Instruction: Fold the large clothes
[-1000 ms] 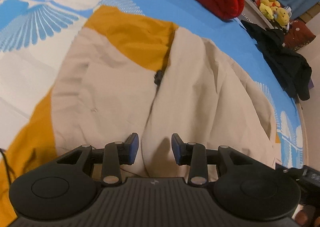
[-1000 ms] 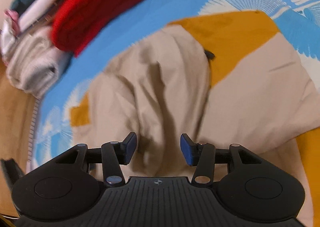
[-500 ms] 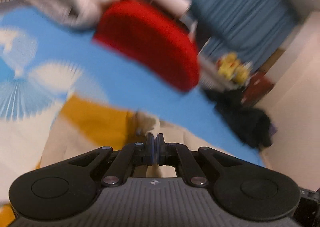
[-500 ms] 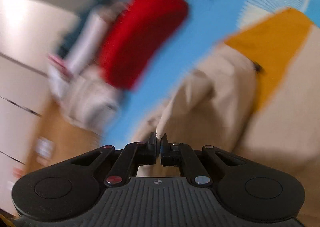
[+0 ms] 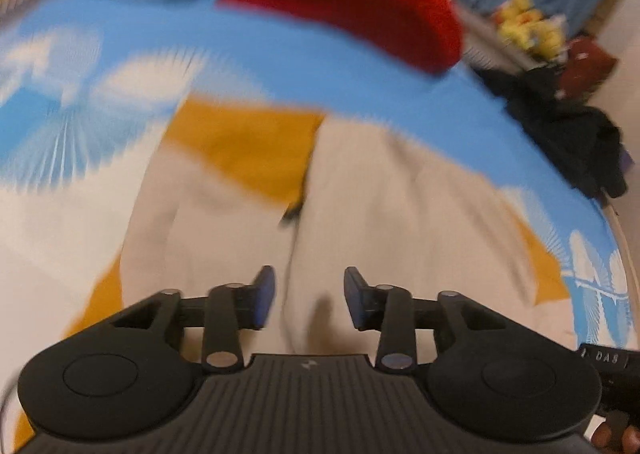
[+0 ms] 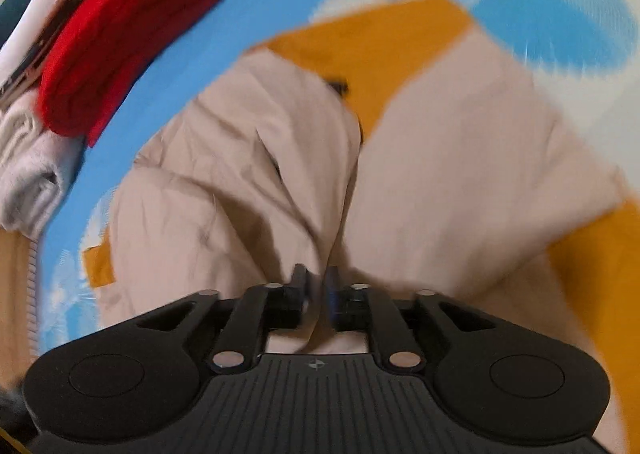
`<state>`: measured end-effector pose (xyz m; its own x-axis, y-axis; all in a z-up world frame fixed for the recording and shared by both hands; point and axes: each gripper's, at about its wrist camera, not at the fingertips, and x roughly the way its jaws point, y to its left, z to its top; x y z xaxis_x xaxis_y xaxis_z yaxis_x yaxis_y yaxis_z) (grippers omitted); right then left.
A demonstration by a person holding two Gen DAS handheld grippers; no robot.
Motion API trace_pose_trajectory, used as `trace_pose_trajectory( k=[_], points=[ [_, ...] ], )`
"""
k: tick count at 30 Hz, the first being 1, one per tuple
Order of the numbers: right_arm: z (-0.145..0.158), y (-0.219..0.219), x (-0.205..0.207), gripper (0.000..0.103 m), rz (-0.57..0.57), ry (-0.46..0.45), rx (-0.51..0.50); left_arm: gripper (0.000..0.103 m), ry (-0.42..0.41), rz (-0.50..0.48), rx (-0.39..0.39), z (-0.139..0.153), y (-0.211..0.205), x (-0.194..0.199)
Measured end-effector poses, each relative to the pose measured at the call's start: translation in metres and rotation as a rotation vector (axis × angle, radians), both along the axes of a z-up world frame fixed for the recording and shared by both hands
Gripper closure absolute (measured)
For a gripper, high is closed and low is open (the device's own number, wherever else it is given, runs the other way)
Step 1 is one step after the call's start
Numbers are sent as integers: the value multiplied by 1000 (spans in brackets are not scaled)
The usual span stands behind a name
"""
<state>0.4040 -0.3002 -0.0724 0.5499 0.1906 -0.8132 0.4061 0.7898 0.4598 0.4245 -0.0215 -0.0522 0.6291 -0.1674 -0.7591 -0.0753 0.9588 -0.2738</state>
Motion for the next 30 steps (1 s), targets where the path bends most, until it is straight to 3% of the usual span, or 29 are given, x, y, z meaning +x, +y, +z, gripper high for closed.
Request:
trace_pose_trajectory(
  k=[1, 5, 9, 12, 15, 18, 23, 30],
  points=[
    [4, 0, -1, 64, -10, -10, -17, 59, -33, -22, 9, 4, -6, -2],
    [13, -10, -8, 63, -65, -120, 62, 59, -43, -60, -29, 5, -21, -6],
    [25, -6, -4, 53, 40, -229, 95, 59, -22, -63, -46, 1, -23, -6],
    [17, 5, 6, 53, 140, -170, 118, 59, -10, -78, -53, -1, -16, -2],
    [9, 13, 10, 53, 144, -81, 65, 55, 23, -119, -67, -8, -21, -1],
    [1, 3, 7, 89, 61, -70, 117, 41, 129, -230, -66, -29, -38, 1],
    [-30, -14, 1, 92, -64, 44, 183, 41, 223, -324, 173, -62, -66, -7],
    [-31, -7, 2, 92, -41, 66, 146, 41, 167, -287, 212, -46, -62, -7]
  ],
)
